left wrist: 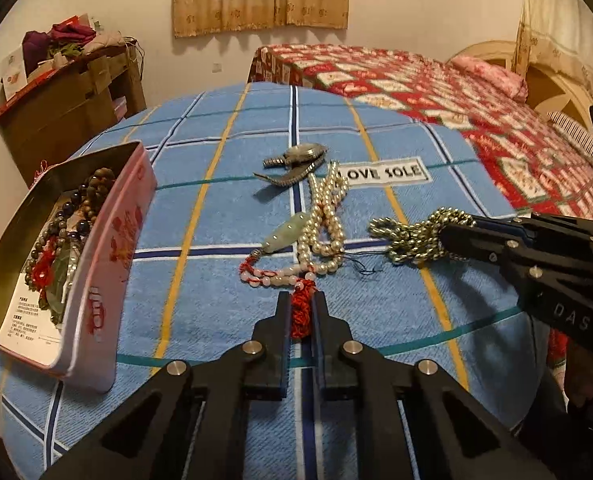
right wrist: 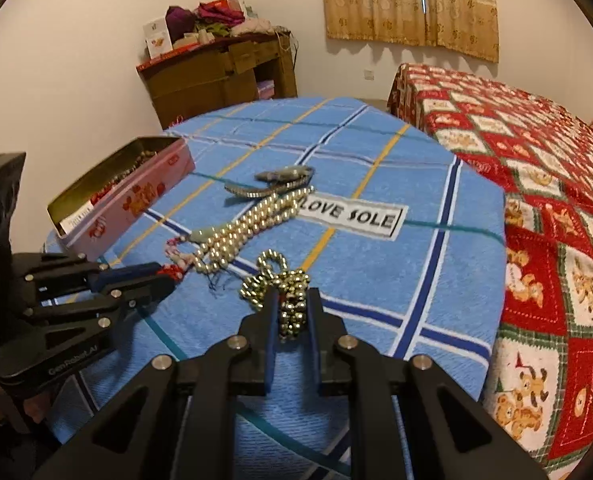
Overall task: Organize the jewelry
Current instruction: 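Grasp the red bead strand with the left tool while the right tool holds the gold chain, then carry the red strand and gold chain over the tin and open both tools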
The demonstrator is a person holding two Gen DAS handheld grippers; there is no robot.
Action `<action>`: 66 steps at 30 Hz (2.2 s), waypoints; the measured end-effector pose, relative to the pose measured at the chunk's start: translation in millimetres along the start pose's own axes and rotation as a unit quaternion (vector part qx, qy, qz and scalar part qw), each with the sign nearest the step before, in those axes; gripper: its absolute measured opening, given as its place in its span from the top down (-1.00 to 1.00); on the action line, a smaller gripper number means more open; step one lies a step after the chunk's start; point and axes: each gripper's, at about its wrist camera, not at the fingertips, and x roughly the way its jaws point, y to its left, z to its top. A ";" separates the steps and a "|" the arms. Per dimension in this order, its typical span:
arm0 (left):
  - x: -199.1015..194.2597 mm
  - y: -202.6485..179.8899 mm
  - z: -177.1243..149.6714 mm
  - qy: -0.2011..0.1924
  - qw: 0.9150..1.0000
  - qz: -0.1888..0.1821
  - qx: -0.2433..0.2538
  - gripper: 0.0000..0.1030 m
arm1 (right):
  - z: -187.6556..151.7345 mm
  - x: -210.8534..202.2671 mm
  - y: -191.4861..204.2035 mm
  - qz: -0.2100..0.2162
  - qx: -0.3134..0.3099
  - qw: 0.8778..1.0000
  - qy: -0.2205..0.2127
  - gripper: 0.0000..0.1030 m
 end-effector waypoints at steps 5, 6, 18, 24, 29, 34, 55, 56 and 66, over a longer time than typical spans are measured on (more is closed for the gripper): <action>-21.8 18.4 6.3 -0.031 0.999 -0.002 -0.025 0.85 | 8.0 -12.3 -2.7 -0.002 0.006 1.000 -0.024 0.70; -28.1 20.9 8.1 -0.039 0.999 -0.001 -0.027 0.85 | 9.0 -13.1 -3.0 -0.002 0.006 1.000 -0.026 0.70; -44.2 28.7 15.6 -0.061 0.998 0.002 -0.031 0.85 | 11.4 -17.0 -4.2 0.001 0.006 0.999 -0.039 0.70; -58.1 28.7 18.2 -0.078 0.996 0.005 -0.030 0.85 | 12.8 -19.3 -5.4 0.002 0.009 0.999 -0.044 0.70; -66.5 31.6 21.7 -0.091 0.995 0.007 -0.034 0.85 | 13.2 -21.5 -4.1 0.005 0.008 0.999 -0.047 0.70; -68.4 30.3 23.1 -0.095 0.995 0.008 -0.035 0.85 | 13.9 -24.2 -3.8 0.007 0.007 0.999 -0.051 0.70; -86.0 28.3 27.6 -0.119 0.992 0.017 -0.031 0.85 | 23.7 -39.0 9.3 0.020 -0.005 0.997 -0.077 0.70; -86.5 28.5 27.8 -0.119 0.992 0.018 -0.031 0.85 | 24.6 -39.8 10.1 0.021 -0.006 0.997 -0.079 0.70; -99.9 37.5 29.7 -0.136 0.990 0.023 -0.039 0.86 | 37.3 -43.5 29.5 0.030 -0.027 0.995 -0.091 0.70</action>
